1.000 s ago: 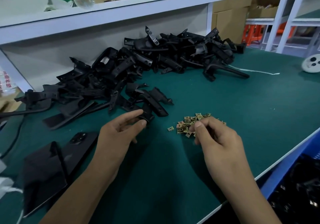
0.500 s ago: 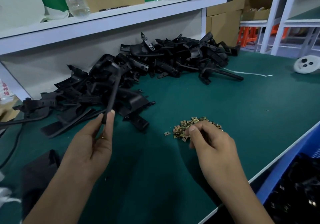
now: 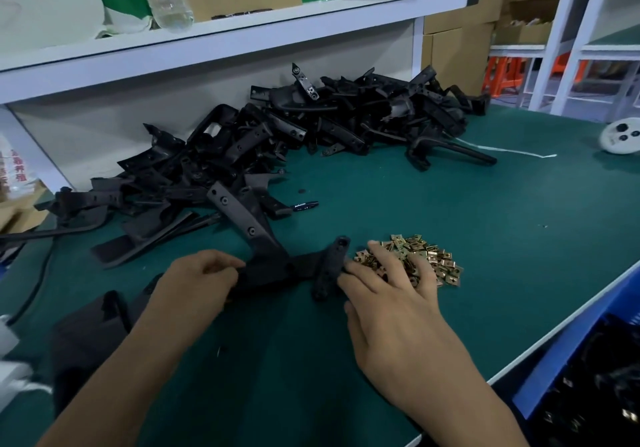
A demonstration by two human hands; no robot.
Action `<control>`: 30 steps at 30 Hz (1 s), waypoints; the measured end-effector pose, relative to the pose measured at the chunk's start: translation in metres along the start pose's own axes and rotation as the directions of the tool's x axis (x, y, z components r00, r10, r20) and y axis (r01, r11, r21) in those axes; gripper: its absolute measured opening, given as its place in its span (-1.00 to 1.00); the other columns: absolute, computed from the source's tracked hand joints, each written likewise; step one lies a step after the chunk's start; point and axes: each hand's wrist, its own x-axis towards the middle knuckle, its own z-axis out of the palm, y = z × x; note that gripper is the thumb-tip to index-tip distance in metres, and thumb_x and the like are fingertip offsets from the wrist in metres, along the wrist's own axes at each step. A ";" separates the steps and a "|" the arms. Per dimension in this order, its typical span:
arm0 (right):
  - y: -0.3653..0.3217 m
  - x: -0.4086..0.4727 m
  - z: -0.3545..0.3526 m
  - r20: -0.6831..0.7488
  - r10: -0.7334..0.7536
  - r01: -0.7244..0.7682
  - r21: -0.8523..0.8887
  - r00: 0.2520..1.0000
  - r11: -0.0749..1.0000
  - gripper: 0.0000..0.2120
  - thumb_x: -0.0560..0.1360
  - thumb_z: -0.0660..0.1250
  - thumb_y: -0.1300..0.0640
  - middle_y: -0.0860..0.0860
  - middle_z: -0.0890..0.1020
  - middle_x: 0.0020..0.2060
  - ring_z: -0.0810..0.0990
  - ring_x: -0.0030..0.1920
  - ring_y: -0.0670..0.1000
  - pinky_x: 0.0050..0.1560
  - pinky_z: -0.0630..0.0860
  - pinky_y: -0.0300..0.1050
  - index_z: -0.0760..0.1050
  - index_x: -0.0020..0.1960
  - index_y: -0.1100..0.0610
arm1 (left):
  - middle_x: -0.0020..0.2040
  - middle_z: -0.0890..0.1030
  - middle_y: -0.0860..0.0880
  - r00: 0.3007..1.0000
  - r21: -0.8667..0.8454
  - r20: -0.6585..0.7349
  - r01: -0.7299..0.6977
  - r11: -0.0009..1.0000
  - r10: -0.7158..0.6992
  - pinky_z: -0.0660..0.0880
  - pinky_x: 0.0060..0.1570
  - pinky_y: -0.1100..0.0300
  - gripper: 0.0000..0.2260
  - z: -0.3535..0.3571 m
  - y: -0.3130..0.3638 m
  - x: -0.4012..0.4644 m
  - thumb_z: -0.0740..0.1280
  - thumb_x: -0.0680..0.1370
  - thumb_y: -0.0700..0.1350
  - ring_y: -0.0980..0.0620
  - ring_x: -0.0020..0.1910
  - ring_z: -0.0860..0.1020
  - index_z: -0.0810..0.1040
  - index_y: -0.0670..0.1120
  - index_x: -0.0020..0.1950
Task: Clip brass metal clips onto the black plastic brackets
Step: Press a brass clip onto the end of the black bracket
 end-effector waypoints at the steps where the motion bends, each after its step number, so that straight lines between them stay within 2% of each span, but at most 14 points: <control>1: 0.000 0.000 0.000 0.004 0.005 -0.005 -0.013 1.000 1.000 -0.64 0.61 0.07 0.04 -0.19 0.47 0.41 0.15 0.60 0.09 0.55 -0.11 0.30 0.48 0.34 -0.06 | -0.04 0.65 0.04 0.998 0.188 -0.014 -0.062 0.980 0.066 0.55 -0.18 0.10 -0.80 -0.001 0.000 -0.001 0.34 0.61 -0.14 0.04 -0.15 0.60 0.66 0.13 -0.11; 3: 0.000 0.001 -0.001 0.008 0.013 -0.012 -0.025 1.000 1.000 -0.65 0.59 0.10 0.06 -0.20 0.50 0.35 0.23 0.57 0.07 0.55 -0.08 0.34 0.50 0.30 -0.07 | -0.01 0.54 0.06 0.985 0.487 -0.015 -0.142 0.862 0.171 0.55 -0.07 0.05 -0.94 0.000 0.005 -0.008 0.33 0.55 0.05 0.04 -0.08 0.54 0.59 0.14 -0.05; 6: -0.001 0.003 -0.001 -0.004 0.015 -0.015 -0.022 1.000 1.000 -0.71 0.54 0.20 0.11 -0.20 0.53 0.25 0.35 0.48 0.04 0.53 -0.01 0.36 0.54 0.21 -0.08 | 0.04 0.47 0.00 0.947 0.783 -0.024 -0.181 0.595 0.319 0.51 0.09 -0.04 -0.60 0.015 0.012 -0.022 0.16 0.48 0.32 -0.07 0.09 0.47 0.56 0.08 0.08; 8: -0.001 0.004 -0.001 -0.007 0.012 -0.013 -0.016 1.000 1.000 -0.72 0.53 0.22 0.13 -0.19 0.52 0.24 0.36 0.45 0.04 0.53 0.00 0.35 0.53 0.20 -0.08 | 0.10 0.47 -0.02 0.894 0.825 0.053 -0.291 0.485 0.445 0.48 0.13 -0.07 -0.49 0.027 0.021 -0.030 0.09 0.45 0.35 -0.10 0.16 0.46 0.52 0.09 0.20; 10: -0.001 0.005 0.000 0.014 0.016 -0.016 -0.018 1.000 1.000 -0.68 0.56 0.16 0.11 -0.19 0.48 0.33 0.30 0.49 0.05 0.55 -0.07 0.33 0.51 0.26 -0.07 | 0.21 0.44 0.01 0.827 0.755 0.219 -0.479 0.447 0.517 0.44 0.22 -0.05 -0.48 0.039 0.024 -0.030 0.11 0.49 0.26 -0.08 0.24 0.43 0.43 0.12 0.39; 13: -0.003 0.005 -0.001 0.038 0.045 -0.044 -0.024 0.998 0.999 -0.60 0.61 0.04 0.05 -0.15 0.40 0.49 0.16 0.59 0.06 0.56 -0.18 0.34 0.45 0.38 -0.03 | 0.33 0.38 0.10 0.773 0.641 0.347 -0.609 0.468 0.531 0.33 0.35 0.01 -0.44 0.046 0.018 -0.017 0.16 0.59 0.17 0.01 0.34 0.36 0.22 0.17 0.60; 15: -0.004 0.005 -0.004 0.033 0.052 -0.052 -0.024 0.998 0.998 -0.63 0.62 0.03 0.05 -0.16 0.43 0.45 0.20 0.57 0.06 0.56 -0.15 0.36 0.47 0.32 -0.04 | 0.28 0.45 0.09 0.762 0.621 0.324 -0.619 0.481 0.561 0.35 0.30 0.00 -0.46 0.044 0.012 -0.013 0.19 0.60 0.16 0.00 0.30 0.39 0.29 0.14 0.60; 19: -0.005 0.006 -0.004 0.000 0.053 -0.053 -0.028 0.999 0.998 -0.78 0.59 0.18 0.11 -0.19 0.50 0.22 0.38 0.39 0.05 0.54 -0.03 0.37 0.51 0.16 -0.08 | 0.12 0.53 0.07 0.733 0.598 0.225 -0.624 0.502 0.642 0.43 0.16 -0.02 -0.49 0.040 0.001 -0.016 0.16 0.56 0.20 -0.03 0.16 0.48 0.50 0.07 0.47; 22: -0.005 0.007 -0.004 0.011 0.057 -0.057 -0.035 0.998 0.998 -0.67 0.62 0.08 0.05 -0.19 0.42 0.38 0.30 0.47 0.05 0.55 -0.06 0.37 0.47 0.30 -0.09 | 0.07 0.51 0.07 0.719 0.555 0.120 -0.620 0.554 0.684 0.45 0.11 -0.03 -0.47 0.035 0.001 -0.018 0.15 0.51 0.24 -0.04 0.11 0.48 0.54 0.04 0.38; 24: -0.006 0.006 -0.004 0.008 0.059 -0.059 -0.035 0.998 0.998 -0.62 0.62 0.02 0.02 -0.17 0.35 0.47 0.22 0.54 0.03 0.56 -0.08 0.35 0.41 0.39 -0.11 | 0.02 0.46 0.12 0.724 0.432 -0.010 -0.619 0.656 0.690 0.43 -0.01 0.01 -0.62 0.032 0.002 -0.020 0.18 0.51 0.20 -0.01 0.02 0.47 0.50 0.06 0.23; 26: -0.007 0.006 -0.005 -0.006 0.070 -0.070 -0.032 0.998 0.997 -0.62 0.62 0.04 0.01 -0.12 0.36 0.44 0.22 0.53 0.02 0.56 -0.08 0.32 0.39 0.39 -0.10 | -0.06 0.40 0.15 0.733 0.269 -0.139 -0.619 0.738 0.666 0.37 -0.17 0.06 -0.78 0.032 0.002 -0.023 0.17 0.55 0.16 0.02 -0.11 0.44 0.42 0.06 0.05; 28: -0.007 0.007 -0.007 -0.040 0.111 -0.112 -0.034 0.993 0.993 -0.65 0.61 0.09 0.02 -0.09 0.40 0.38 0.28 0.48 0.03 0.55 0.00 0.26 0.41 0.37 -0.07 | -0.06 0.40 0.12 0.734 0.181 -0.212 -0.620 0.764 0.646 0.38 -0.23 0.11 -0.74 0.034 0.001 -0.025 0.14 0.60 0.17 0.05 -0.14 0.43 0.42 0.00 0.05; 30: -0.006 0.007 -0.009 -0.082 0.165 -0.169 -0.036 0.983 0.985 -0.67 0.60 0.16 0.03 -0.07 0.43 0.35 0.34 0.43 0.07 0.52 0.08 0.21 0.45 0.35 -0.03 | 0.00 0.43 0.17 0.768 0.088 -0.229 -0.595 0.799 0.598 0.42 -0.20 0.20 -0.69 0.036 -0.001 -0.024 0.12 0.59 0.21 0.15 -0.08 0.46 0.41 0.01 0.12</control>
